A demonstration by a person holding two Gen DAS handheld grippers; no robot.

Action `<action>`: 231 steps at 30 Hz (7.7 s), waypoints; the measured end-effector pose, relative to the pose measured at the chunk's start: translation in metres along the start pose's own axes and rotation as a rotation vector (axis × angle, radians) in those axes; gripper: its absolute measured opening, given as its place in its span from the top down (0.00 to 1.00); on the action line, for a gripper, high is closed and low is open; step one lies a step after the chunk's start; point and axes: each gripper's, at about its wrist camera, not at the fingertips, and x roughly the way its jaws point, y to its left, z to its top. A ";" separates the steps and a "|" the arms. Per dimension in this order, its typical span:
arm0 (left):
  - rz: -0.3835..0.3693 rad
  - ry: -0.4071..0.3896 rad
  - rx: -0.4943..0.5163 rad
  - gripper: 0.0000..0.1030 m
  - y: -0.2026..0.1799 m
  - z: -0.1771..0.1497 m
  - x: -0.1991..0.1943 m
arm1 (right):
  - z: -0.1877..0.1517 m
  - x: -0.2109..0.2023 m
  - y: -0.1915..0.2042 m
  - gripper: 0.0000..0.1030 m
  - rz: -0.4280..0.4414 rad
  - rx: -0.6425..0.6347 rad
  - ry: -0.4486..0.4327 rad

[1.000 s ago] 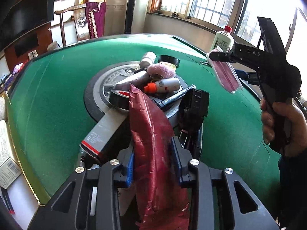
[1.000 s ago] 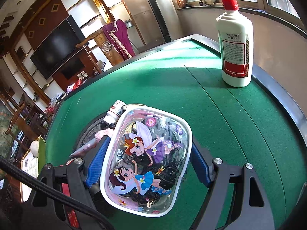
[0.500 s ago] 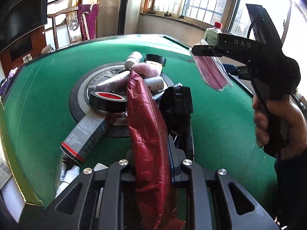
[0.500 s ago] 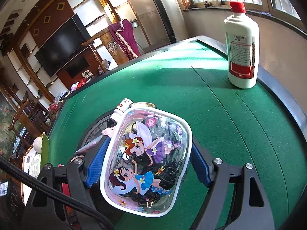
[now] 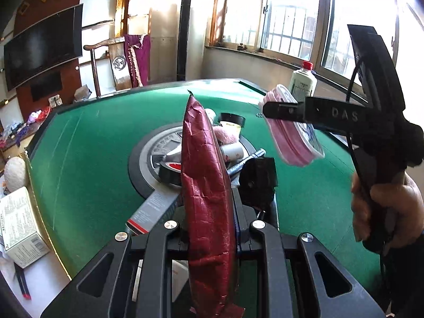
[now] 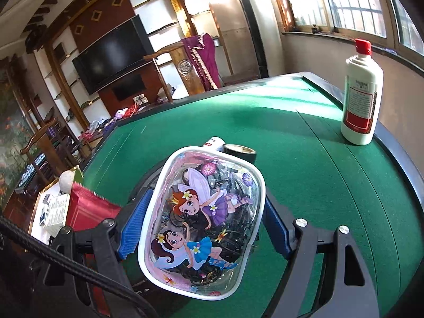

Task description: Organize objects

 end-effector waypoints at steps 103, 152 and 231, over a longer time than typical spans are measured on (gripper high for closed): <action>0.372 -0.177 -0.656 0.81 0.265 -0.121 -0.122 | -0.109 0.101 0.308 0.24 0.356 -0.461 0.320; 0.351 -0.163 -0.384 0.52 0.180 -0.078 -0.115 | -0.046 0.016 0.122 0.22 0.399 -0.172 0.168; 0.143 0.208 -0.098 0.79 0.051 -0.068 0.007 | -0.093 0.041 0.084 0.70 0.178 -0.378 0.274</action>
